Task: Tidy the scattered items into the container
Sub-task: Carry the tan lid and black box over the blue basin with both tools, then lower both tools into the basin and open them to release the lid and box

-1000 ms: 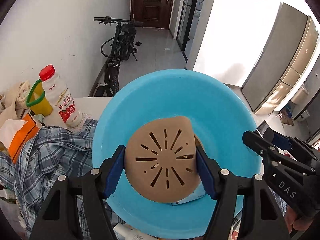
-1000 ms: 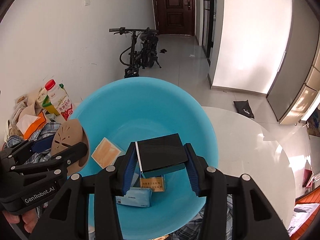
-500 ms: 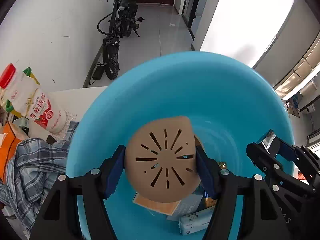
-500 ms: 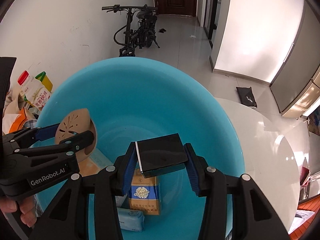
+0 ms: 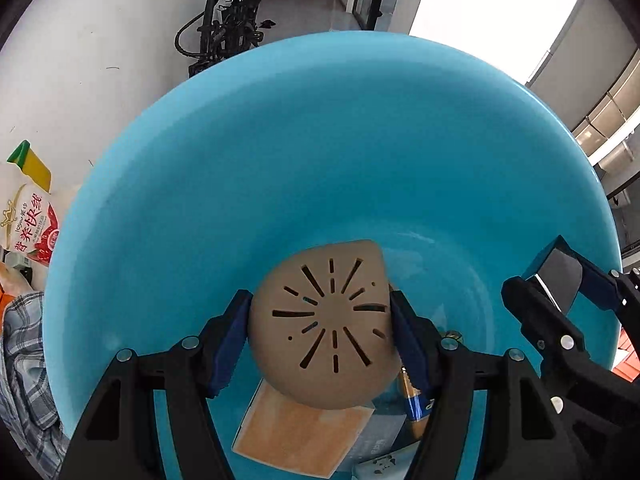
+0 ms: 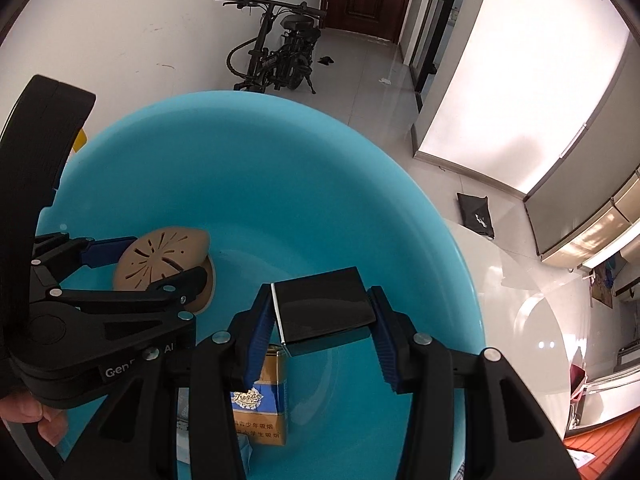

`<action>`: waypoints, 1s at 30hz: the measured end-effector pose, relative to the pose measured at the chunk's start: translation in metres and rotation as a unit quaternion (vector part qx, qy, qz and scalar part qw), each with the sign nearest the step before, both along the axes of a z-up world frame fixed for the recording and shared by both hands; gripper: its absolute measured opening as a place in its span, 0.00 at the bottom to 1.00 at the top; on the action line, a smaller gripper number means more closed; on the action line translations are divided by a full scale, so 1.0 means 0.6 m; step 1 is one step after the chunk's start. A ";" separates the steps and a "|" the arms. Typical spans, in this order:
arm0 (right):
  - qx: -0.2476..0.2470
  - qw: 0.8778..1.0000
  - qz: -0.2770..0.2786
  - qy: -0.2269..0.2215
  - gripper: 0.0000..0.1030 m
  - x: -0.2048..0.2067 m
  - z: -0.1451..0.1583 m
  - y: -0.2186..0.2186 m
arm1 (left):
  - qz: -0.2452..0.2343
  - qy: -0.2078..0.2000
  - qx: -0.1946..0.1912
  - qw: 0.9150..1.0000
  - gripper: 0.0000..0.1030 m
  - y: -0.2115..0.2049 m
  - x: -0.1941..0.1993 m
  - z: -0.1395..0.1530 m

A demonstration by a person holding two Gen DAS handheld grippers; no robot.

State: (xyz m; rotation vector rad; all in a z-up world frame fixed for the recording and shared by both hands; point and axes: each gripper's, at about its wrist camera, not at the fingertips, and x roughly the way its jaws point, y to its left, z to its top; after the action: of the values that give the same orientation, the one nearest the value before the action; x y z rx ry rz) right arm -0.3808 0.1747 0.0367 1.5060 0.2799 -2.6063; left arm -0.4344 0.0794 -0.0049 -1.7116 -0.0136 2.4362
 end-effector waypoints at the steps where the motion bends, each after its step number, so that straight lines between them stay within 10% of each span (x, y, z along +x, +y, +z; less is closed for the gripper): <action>1: -0.004 1.000 -0.005 0.000 0.43 -0.001 0.001 0.002 | 0.002 -0.001 0.004 1.000 0.68 0.001 0.001 -0.001; 12: -0.100 0.994 -0.027 -0.035 0.43 -0.039 -0.002 -0.015 | 0.009 -0.012 -0.001 1.000 0.69 -0.004 0.010 -0.028; 30: -0.108 0.989 -0.051 -0.087 0.43 -0.040 -0.077 0.000 | 0.012 -0.029 -0.005 0.999 0.72 0.000 0.010 -0.053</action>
State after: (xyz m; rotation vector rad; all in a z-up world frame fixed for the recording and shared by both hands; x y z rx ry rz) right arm -0.4051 0.1746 -0.0094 1.6938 -0.0947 -2.4608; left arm -0.4285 0.0792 -0.0368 -1.7961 -0.0304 2.4058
